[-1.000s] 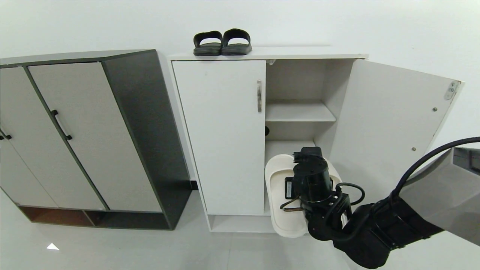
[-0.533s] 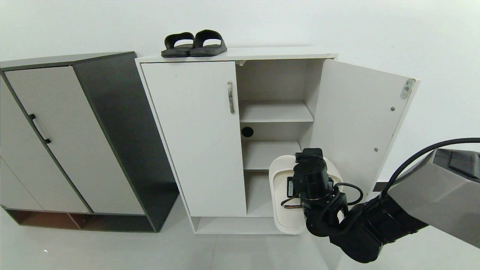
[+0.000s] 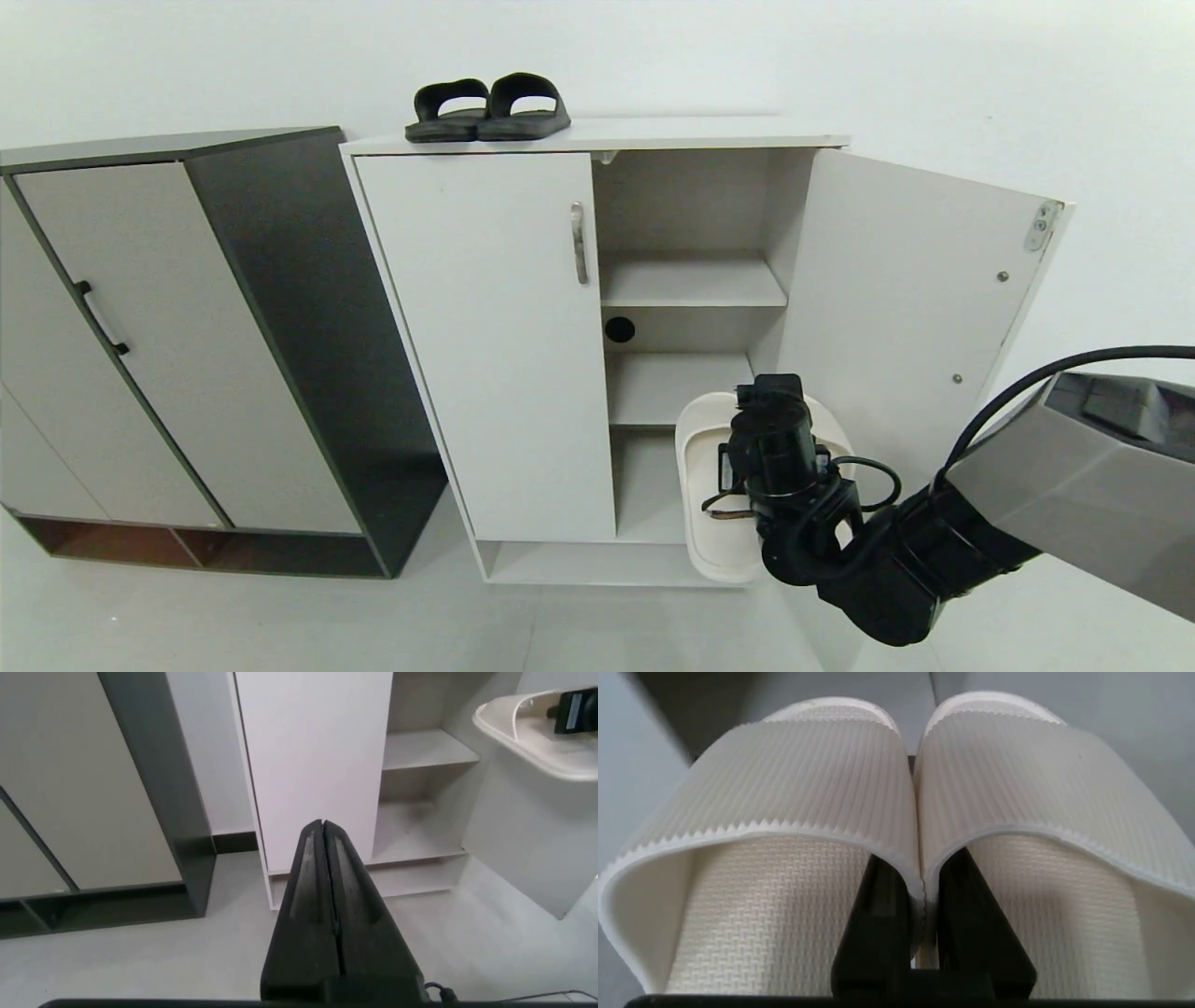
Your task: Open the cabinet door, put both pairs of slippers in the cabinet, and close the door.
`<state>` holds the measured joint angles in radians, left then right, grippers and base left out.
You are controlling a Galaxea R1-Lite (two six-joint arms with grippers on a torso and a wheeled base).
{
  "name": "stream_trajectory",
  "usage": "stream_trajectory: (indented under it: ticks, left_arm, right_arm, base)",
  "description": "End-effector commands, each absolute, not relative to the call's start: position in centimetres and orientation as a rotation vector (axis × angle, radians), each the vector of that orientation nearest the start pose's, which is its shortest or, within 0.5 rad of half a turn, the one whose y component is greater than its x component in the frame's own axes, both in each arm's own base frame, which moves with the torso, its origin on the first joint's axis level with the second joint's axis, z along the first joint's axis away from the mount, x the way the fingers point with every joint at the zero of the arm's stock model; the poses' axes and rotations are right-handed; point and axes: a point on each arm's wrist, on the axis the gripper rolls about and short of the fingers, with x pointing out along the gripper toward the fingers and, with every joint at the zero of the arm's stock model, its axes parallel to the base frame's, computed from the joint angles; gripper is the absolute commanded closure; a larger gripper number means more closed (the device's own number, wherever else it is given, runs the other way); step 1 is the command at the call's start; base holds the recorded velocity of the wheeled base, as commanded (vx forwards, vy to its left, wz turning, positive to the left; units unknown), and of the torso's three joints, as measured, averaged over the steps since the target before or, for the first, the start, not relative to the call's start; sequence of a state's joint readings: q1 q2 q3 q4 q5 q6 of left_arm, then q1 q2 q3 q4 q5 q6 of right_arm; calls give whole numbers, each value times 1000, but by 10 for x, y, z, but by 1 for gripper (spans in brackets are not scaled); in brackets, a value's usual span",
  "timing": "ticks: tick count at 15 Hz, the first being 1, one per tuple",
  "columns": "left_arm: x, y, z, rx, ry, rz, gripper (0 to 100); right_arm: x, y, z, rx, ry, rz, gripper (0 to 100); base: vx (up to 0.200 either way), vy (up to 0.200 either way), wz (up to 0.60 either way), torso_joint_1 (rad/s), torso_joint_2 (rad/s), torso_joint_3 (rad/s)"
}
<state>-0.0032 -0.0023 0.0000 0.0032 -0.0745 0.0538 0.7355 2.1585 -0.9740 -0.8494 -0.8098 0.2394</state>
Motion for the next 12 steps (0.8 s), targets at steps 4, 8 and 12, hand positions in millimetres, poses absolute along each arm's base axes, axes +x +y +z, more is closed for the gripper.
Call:
stream_trajectory:
  ticks: [4, 8, 12]
  left_arm:
    - [-23, -2, 75, 52, 1, -77, 100]
    - [-23, -2, 75, 50, 3, -77, 100]
    - [-23, -2, 75, 50, 1, -77, 100]
  right_arm:
    - [306, 246, 84, 4, 231, -118, 100]
    - [313, 238, 79, -5, 242, -143, 100]
    - [315, 237, 76, -9, 246, -150, 100]
  base:
    - [0, 0, 0, 0, 0, 0]
    - [0, 0, 0, 0, 0, 0]
    - [0, 0, 0, 0, 0, 0]
